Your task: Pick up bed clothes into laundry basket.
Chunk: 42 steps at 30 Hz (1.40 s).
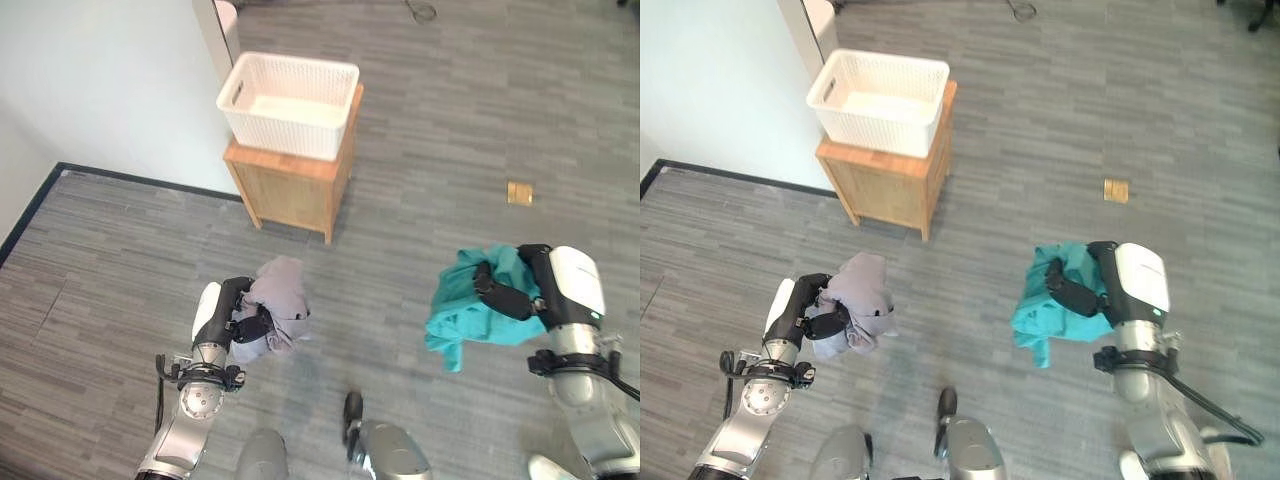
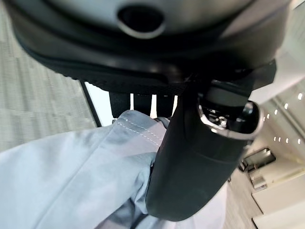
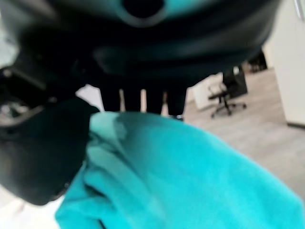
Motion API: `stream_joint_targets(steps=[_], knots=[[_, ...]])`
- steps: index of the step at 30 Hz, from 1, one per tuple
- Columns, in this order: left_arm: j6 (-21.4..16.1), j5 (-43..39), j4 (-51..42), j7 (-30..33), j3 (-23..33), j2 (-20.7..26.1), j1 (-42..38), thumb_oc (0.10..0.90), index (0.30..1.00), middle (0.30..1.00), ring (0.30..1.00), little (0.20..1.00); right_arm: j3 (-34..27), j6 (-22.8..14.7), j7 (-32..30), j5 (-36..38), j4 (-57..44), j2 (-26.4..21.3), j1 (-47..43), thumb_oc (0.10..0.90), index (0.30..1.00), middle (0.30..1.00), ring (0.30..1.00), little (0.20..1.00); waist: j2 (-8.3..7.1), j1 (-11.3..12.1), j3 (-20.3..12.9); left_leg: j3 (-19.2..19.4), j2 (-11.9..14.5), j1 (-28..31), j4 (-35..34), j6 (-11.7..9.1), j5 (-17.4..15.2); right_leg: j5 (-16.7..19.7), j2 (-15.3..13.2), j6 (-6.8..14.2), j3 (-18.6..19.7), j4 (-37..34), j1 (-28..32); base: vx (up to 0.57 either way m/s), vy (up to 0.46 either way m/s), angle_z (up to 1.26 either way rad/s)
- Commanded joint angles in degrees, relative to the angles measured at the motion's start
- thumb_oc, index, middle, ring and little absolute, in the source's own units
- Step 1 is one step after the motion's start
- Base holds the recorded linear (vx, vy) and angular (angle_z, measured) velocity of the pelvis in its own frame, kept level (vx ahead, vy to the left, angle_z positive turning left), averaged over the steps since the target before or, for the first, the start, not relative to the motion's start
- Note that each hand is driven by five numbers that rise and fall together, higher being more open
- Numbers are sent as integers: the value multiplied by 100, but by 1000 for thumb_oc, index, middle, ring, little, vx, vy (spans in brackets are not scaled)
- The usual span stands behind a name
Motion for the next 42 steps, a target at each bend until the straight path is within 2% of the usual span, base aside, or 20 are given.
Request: stream_joint_targets(steps=[1, 2, 4, 5, 8, 10, 11, 12, 15, 16, 17, 19, 21, 22, 23, 25, 30, 31, 37, 42], knots=[[-630, 55, -774, 343, 269, 109, -94, 400, 300, 300, 300, 300, -531, -311, -585, 25, -507, -433, -120, 400, 300, 300, 300, 300, 156, 164, -419, 283, -347, 873, -1757, 47, -147, 60, -503, 945, 464, -500, 46, 566, 47, -22], [-685, 74, -841, 316, 362, 113, 1, 400, 300, 300, 300, 300, -641, -274, -606, -13, -444, -449, -121, 400, 300, 300, 300, 300, 338, 253, -503, 609, -401, 697, -2593, 17, 300, -164, -326, 995, 429, -521, 359, 418, 38, -25], [-690, 99, -910, 314, 396, 119, 33, 400, 300, 300, 300, 300, -702, -237, -644, -44, -381, -523, -144, 400, 300, 300, 300, 300, 365, 330, -545, 785, -419, 721, -3042, -29, 643, -309, -321, 998, 406, -521, 542, 436, 12, -22], [-697, 140, -1009, 357, 468, 158, 69, 400, 300, 300, 300, 300, -792, -191, -703, -43, -279, -689, -306, 400, 300, 300, 300, 300, 381, 460, -616, 947, -374, 573, -3291, -30, 796, -463, -338, 1025, 354, -521, 827, 432, 13, -48], [-701, 167, -1103, 351, 527, 188, 155, 400, 300, 300, 300, 300, -804, -198, -666, -4, -187, -891, -410, 400, 300, 300, 300, 300, 366, 570, -763, 927, -445, 777, -3516, 100, 817, -535, -370, 1088, 325, -433, 1028, 446, 24, -56], [-699, 183, -1180, 380, 588, 269, 224, 400, 300, 300, 300, 300, -802, -236, -545, 1, -162, -1094, -460, 400, 300, 300, 300, 300, 204, 685, -906, 849, -558, 1031, -3620, 231, 770, -673, -457, 1158, 331, 158, 1056, 411, 14, 28], [-698, 180, -1209, 442, 684, 407, 221, 400, 300, 300, 300, 300, -730, -319, -410, -27, -236, -1447, -680, 400, 300, 300, 300, 300, -3, 779, -949, 861, -679, 1315, -3681, 359, 540, -564, -584, 1417, 270, 1065, 873, 334, 31, 55], [-697, 179, -1211, 443, 697, 406, 217, 400, 300, 300, 300, 300, -717, -320, -408, -24, -227, -1450, -706, 400, 300, 300, 300, 300, 8, 785, -946, 879, -666, 1301, -3691, 370, 571, -551, -577, 1421, 288, 1096, 831, 289, 26, 58], [-681, 161, -1121, 656, 770, 660, -98, 400, 300, 300, 300, 300, -585, -405, -315, 186, -297, -1966, -1234, 400, 300, 300, 300, 300, -128, 747, -875, 674, -748, 1626, -3756, 502, 367, 301, -712, 1810, 475, 2624, 33, 193, -27, 62], [-655, 166, -1075, 736, 799, 767, -195, 400, 300, 300, 300, 300, -520, -406, -287, 213, -310, -2112, -1416, 400, 300, 300, 300, 300, -90, 771, -869, 621, -688, 1730, -3793, 503, 323, 390, -698, 1835, 477, 2879, -143, 281, -94, 109], [-639, 128, -1038, 877, 949, 998, -485, 400, 300, 300, 300, 300, -340, -363, -247, 367, -286, -2538, -1931, 400, 300, 300, 300, 300, -66, 787, -798, 484, -633, 1823, -3781, 451, 218, 204, -901, 1784, 416, 3098, -538, 192, -79, 86], [-653, 96, -1005, 934, 1010, 1061, -636, 400, 300, 300, 300, 300, -217, -341, -238, 463, -251, -2689, -2223, 400, 300, 300, 300, 300, -50, 768, -788, 416, -593, 1810, -3793, 403, 251, 145, -958, 1684, 341, 2835, -608, 159, -104, 66], [-723, 14, -1015, 991, 1023, 1206, -838, 400, 300, 300, 300, 300, -2, -329, -282, 720, -143, -3022, -2792, 400, 300, 300, 300, 300, -86, 752, -767, 184, -600, 1869, -3793, 309, 162, -310, -952, 1486, 369, 2217, -645, 278, -183, 91], [-771, -88, -996, 956, 1001, 1172, -800, 400, 300, 300, 300, 300, 184, -291, -338, 872, -50, -3249, -3103, 400, 300, 300, 300, 300, -180, 657, -775, -108, -661, 1941, -3793, 238, 84, -305, -741, 1391, 805, 1091, -626, 225, -183, 84], [-771, -90, -1000, 954, 1012, 1166, -795, 400, 300, 300, 300, 300, 217, -293, -343, 876, -35, -3257, -3138, 400, 300, 300, 300, 300, -163, 644, -777, -113, -646, 1922, -3793, 237, 117, -236, -722, 1382, 792, 1018, -608, 238, -222, 105], [-833, -288, -872, 940, 1037, 1097, -683, 400, 300, 300, 300, 300, 138, -219, -475, 876, -47, -3448, -3288, 400, 300, 300, 300, 300, -254, 553, -800, -487, -662, 1987, -3793, 168, -9, 171, -669, 1447, 1499, 151, -709, 207, -198, 131], [-836, -293, -875, 940, 1044, 1096, -671, 400, 300, 300, 300, 300, 161, -215, -484, 869, -46, -3446, -3302, 400, 300, 300, 300, 300, -247, 530, -806, -505, -658, 1990, -3793, 169, -15, 205, -668, 1451, 1477, 84, -667, 64, -59, 89], [-856, -596, -704, 729, 1281, 671, 143, 400, 300, 300, 300, 300, -141, -102, -432, 691, -298, -3238, -3042, 400, 300, 300, 300, 300, -335, 638, -1080, -608, -691, 2108, -3793, 149, -39, 441, -872, 1441, 1225, -279, -260, 184, -177, 16], [-816, -746, -536, 632, 1396, 601, 487, 400, 300, 300, 300, 300, -136, 69, -233, 537, -88, -3140, -2711, 400, 300, 300, 300, 300, -258, 724, -1140, -725, -681, 2203, -3793, 117, -122, 317, -885, 1394, 1048, -352, 0, 105, -86, 23], [-793, -831, -393, 573, 1259, 617, 527, 400, 300, 300, 300, 300, 590, 207, -44, 449, 598, -2849, -2986, 400, 300, 300, 300, 300, -182, 917, -1073, -767, -666, 2189, -3793, 89, -115, 323, -911, 1389, 885, -457, 82, 26, -47, 5]])
